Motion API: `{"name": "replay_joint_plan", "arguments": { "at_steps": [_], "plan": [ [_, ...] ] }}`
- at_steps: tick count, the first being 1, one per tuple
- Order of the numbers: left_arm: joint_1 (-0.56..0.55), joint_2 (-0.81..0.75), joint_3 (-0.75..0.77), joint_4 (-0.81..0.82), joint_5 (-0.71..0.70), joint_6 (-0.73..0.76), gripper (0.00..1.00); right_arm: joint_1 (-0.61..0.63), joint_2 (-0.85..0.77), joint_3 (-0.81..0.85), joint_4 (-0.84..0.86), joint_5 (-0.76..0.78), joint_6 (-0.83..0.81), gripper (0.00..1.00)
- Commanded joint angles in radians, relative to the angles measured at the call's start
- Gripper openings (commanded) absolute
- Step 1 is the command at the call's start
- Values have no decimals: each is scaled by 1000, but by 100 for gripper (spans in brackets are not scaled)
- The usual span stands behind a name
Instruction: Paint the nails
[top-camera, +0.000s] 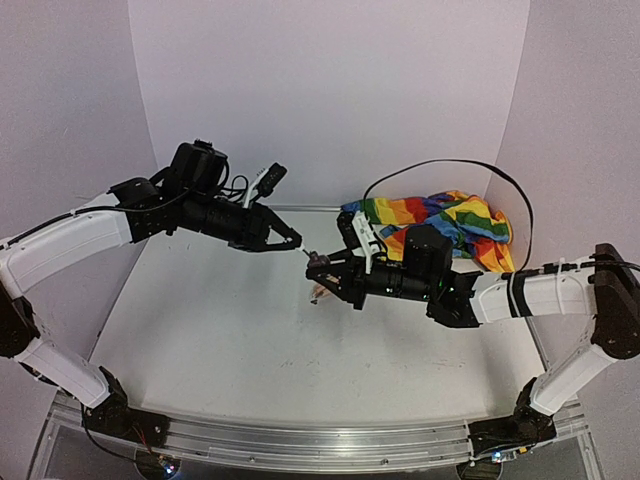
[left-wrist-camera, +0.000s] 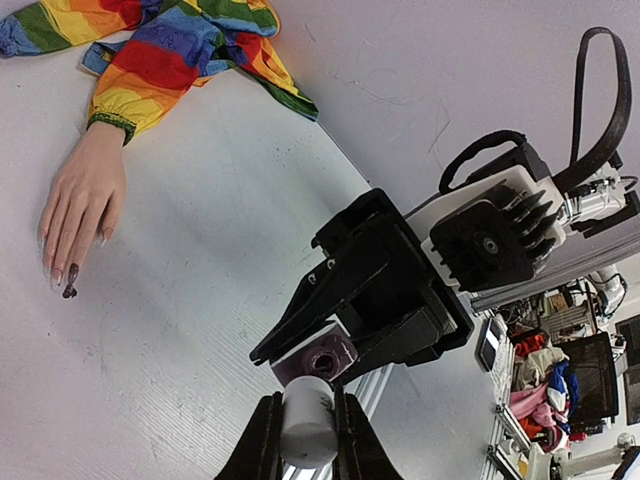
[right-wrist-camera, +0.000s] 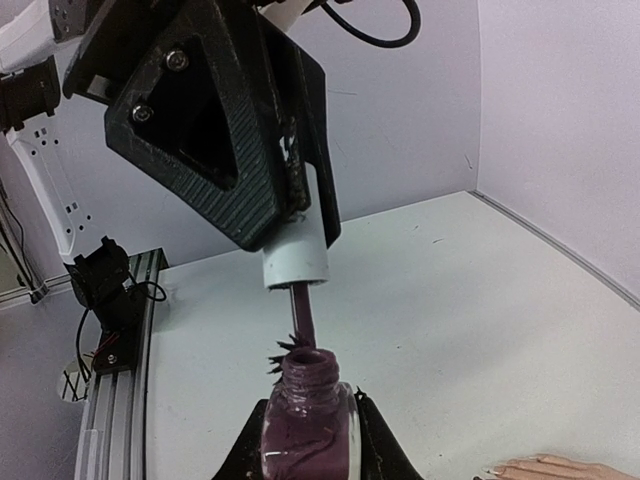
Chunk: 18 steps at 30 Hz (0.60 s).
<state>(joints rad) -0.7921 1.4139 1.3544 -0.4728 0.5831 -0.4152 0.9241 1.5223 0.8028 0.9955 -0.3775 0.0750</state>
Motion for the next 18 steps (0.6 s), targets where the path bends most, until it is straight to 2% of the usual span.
{"name": "replay_joint_plan", "arguments": {
  "at_steps": [1, 18],
  "plan": [
    [-4, -34, 52, 22, -3, 20, 0, 3, -15, 9, 93, 0, -4, 0],
    [-4, -69, 54, 22, -37, 29, 0, 4, -10, 13, 96, -4, -3, 0]
  ]
}}
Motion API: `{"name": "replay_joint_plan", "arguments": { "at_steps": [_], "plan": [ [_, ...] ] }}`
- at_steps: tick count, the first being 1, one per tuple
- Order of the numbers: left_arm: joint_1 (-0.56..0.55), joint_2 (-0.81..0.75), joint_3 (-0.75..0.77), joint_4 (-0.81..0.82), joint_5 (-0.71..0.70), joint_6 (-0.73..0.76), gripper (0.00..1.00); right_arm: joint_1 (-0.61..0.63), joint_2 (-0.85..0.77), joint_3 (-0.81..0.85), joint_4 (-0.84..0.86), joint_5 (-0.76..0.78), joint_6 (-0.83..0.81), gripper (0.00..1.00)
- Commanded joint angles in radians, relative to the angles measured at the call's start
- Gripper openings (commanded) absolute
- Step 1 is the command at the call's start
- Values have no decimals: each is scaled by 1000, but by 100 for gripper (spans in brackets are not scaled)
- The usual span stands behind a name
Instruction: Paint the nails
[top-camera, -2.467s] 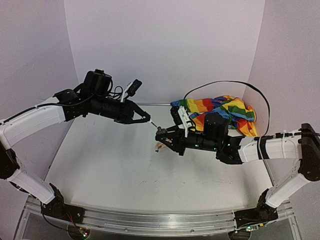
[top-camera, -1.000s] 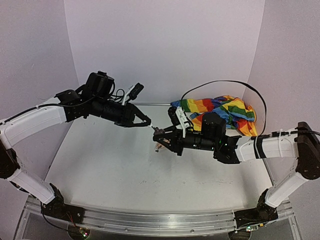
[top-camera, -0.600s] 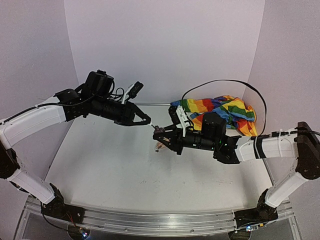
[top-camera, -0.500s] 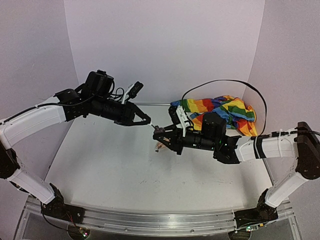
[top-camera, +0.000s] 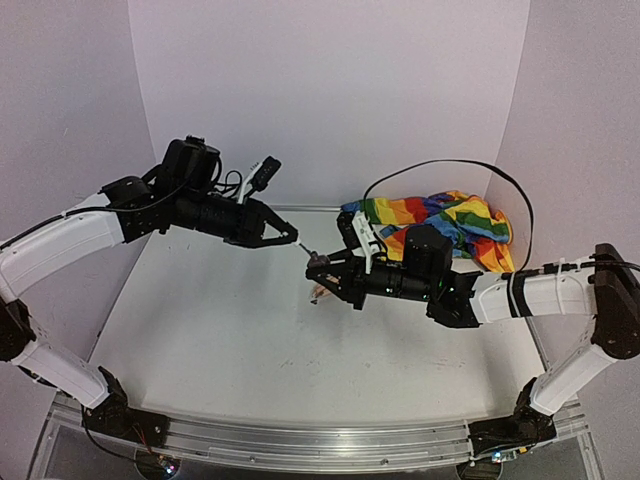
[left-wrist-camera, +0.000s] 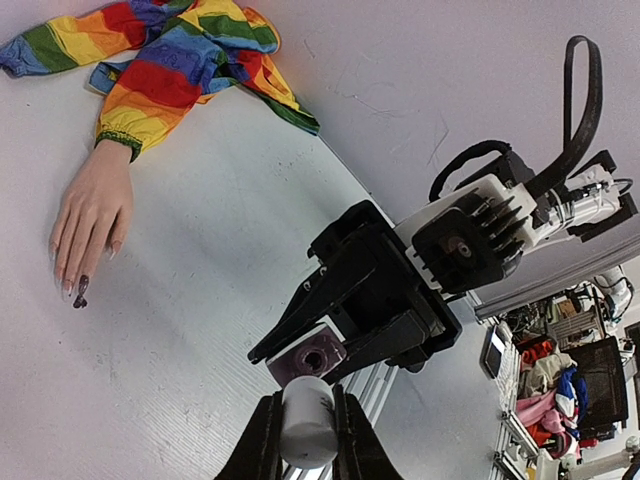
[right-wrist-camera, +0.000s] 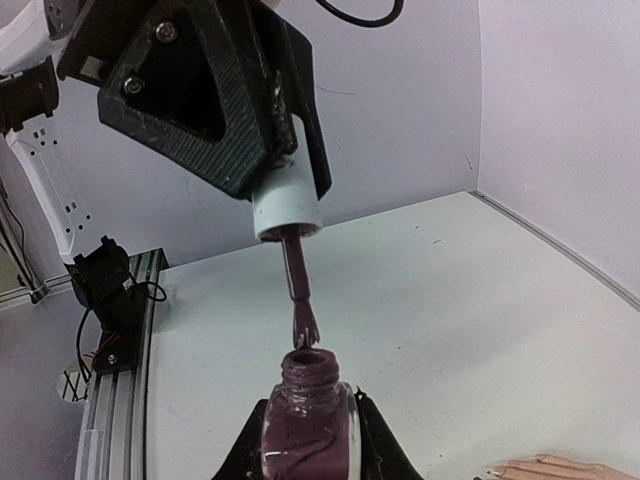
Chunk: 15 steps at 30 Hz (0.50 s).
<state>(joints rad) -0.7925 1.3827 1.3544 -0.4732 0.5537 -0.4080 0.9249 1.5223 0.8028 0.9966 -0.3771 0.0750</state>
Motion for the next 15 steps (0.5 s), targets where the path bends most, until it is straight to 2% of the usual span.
{"name": "replay_joint_plan", "arguments": {
  "at_steps": [1, 15],
  "plan": [
    [-4, -34, 56, 22, -3, 21, 0, 4, -11, 15, 95, -6, -3, 0],
    [-9, 18, 69, 24, 37, 17, 0, 4, 0, 30, 105, -19, -1, 0]
  ]
}}
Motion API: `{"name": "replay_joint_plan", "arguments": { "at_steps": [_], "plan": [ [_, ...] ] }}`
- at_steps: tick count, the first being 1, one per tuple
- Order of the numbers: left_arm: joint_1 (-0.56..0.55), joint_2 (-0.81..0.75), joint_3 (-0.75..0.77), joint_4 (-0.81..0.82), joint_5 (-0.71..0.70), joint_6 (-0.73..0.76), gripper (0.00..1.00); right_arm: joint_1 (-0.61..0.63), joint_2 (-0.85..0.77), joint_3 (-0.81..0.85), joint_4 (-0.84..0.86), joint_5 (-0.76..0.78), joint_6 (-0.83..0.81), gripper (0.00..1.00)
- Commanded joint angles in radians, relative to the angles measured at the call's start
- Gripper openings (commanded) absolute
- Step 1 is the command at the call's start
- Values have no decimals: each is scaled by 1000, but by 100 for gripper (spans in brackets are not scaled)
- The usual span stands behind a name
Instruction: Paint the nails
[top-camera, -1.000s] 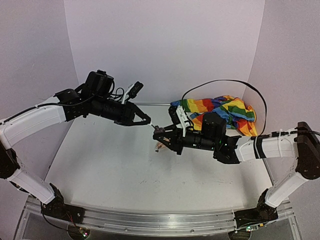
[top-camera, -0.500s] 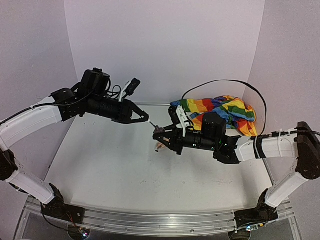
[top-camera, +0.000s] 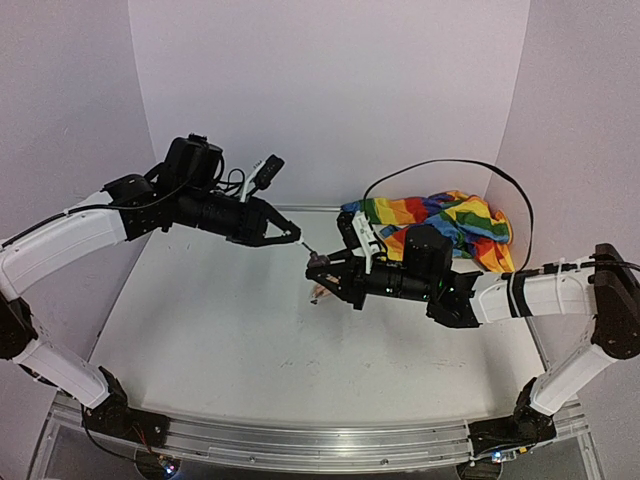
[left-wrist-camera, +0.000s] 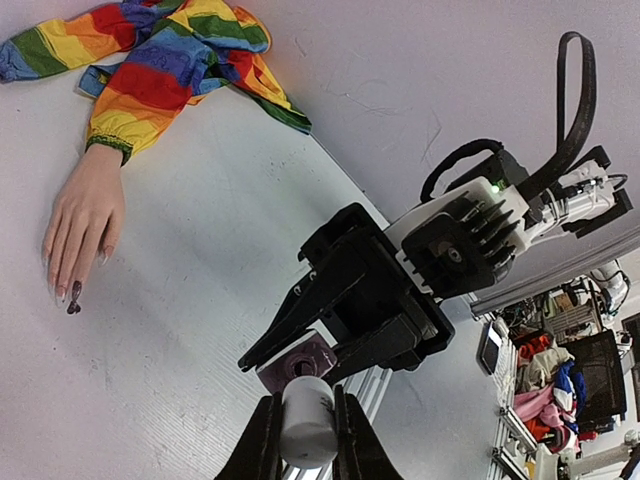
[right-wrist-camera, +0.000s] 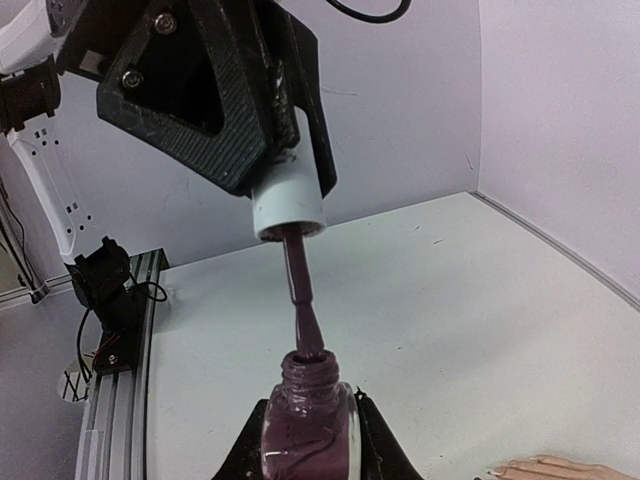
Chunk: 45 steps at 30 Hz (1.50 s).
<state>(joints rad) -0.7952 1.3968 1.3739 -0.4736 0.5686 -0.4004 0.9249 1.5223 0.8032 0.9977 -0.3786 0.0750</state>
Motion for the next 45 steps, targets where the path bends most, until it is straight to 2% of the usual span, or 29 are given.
{"name": "replay_joint_plan", "arguments": {
  "at_steps": [1, 26, 36, 40, 42, 45],
  "plan": [
    [-8, 6, 49, 24, 24, 9, 0, 4, -1, 30, 106, -17, -1, 0],
    [-25, 45, 26, -2, 31, 8, 0, 12, 16, 58, 129, -17, -7, 0],
    [-32, 85, 62, -93, 7, 1, 0, 21, 31, 103, 92, -25, -63, 0],
    [-32, 115, 112, -194, -75, -26, 0, 35, 38, 127, 83, 73, -132, 0],
    [-32, 127, 129, -230, -120, -60, 0, 65, 52, 141, 103, 209, -173, 0],
    [-32, 144, 141, -255, -168, -102, 0, 148, 102, 167, 209, 503, -276, 0]
  ]
}}
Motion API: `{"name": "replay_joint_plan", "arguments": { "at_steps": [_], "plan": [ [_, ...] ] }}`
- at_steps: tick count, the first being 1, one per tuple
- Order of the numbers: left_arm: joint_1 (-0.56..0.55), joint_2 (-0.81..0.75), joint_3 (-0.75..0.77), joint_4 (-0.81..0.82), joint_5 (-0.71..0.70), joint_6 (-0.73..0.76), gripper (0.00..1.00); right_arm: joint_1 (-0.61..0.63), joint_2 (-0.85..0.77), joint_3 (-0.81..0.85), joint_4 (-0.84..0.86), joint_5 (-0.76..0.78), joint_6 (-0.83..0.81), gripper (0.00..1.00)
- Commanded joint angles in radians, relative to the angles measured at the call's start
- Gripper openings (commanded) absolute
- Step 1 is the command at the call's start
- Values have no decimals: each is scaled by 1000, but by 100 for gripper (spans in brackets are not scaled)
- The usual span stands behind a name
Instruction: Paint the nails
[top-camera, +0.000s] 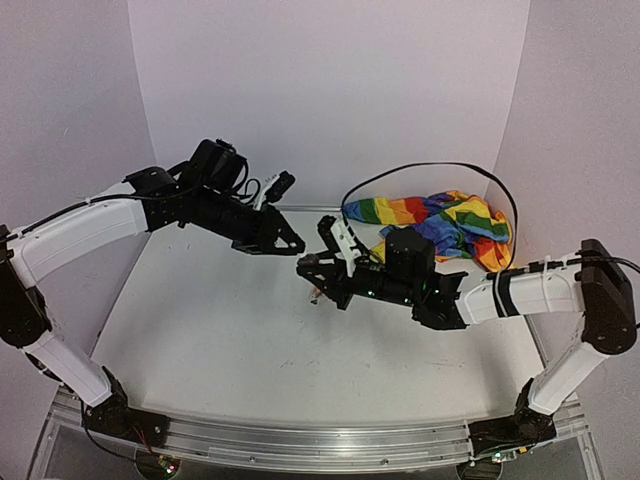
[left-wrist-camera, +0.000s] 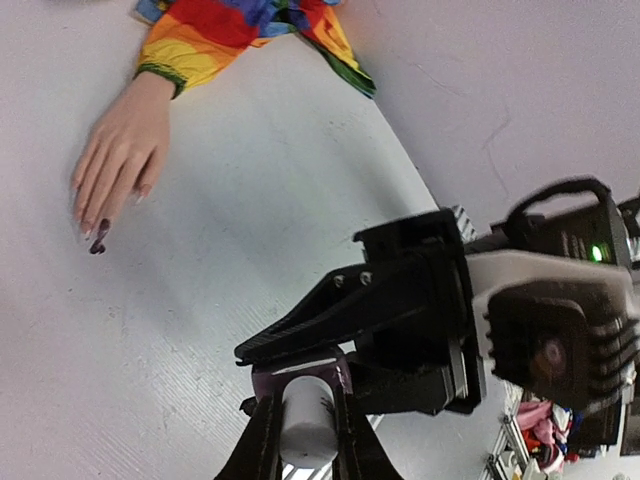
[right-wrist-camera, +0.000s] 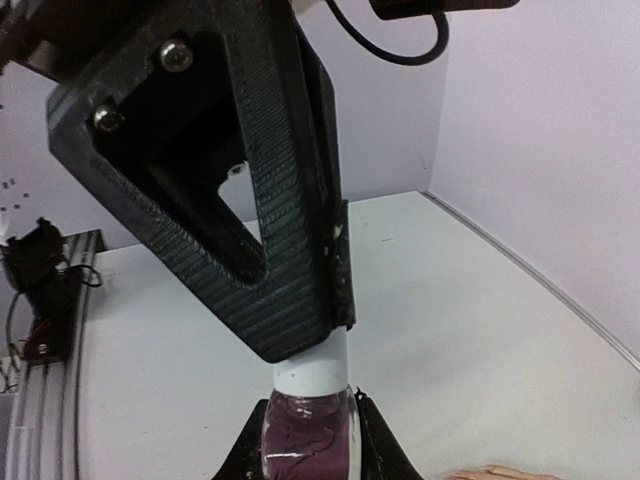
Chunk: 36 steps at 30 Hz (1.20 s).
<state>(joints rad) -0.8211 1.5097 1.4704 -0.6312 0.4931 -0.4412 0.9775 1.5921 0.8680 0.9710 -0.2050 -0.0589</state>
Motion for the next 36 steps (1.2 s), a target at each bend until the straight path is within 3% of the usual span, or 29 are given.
{"name": "replay_joint_plan", "arguments": {
  "at_steps": [1, 3, 6, 11, 15, 23, 29, 36],
  "plan": [
    [-6, 41, 45, -105, -108, -75, 0, 117, 64, 118, 281, 422, -180, 0],
    [-6, 55, 44, -112, -137, -98, 0, 145, 131, 161, 383, 580, -243, 0],
    [-6, 71, 34, -113, -172, -142, 0, 164, 218, 209, 550, 696, -313, 0],
    [-6, 94, 16, -109, -215, -214, 0, 172, 320, 352, 589, 720, -347, 0],
    [-6, 91, -21, -52, -201, -213, 0, 171, 330, 385, 591, 642, -336, 0],
    [-6, 89, -71, -31, -108, -64, 0, 148, 193, 289, 510, 332, -249, 0],
    [-7, 87, -99, 12, 147, 179, 0, 66, 78, 290, 335, -101, -51, 0],
    [-28, 84, -117, 11, 464, 433, 0, -71, 46, 365, 335, -653, 324, 0]
  ]
}}
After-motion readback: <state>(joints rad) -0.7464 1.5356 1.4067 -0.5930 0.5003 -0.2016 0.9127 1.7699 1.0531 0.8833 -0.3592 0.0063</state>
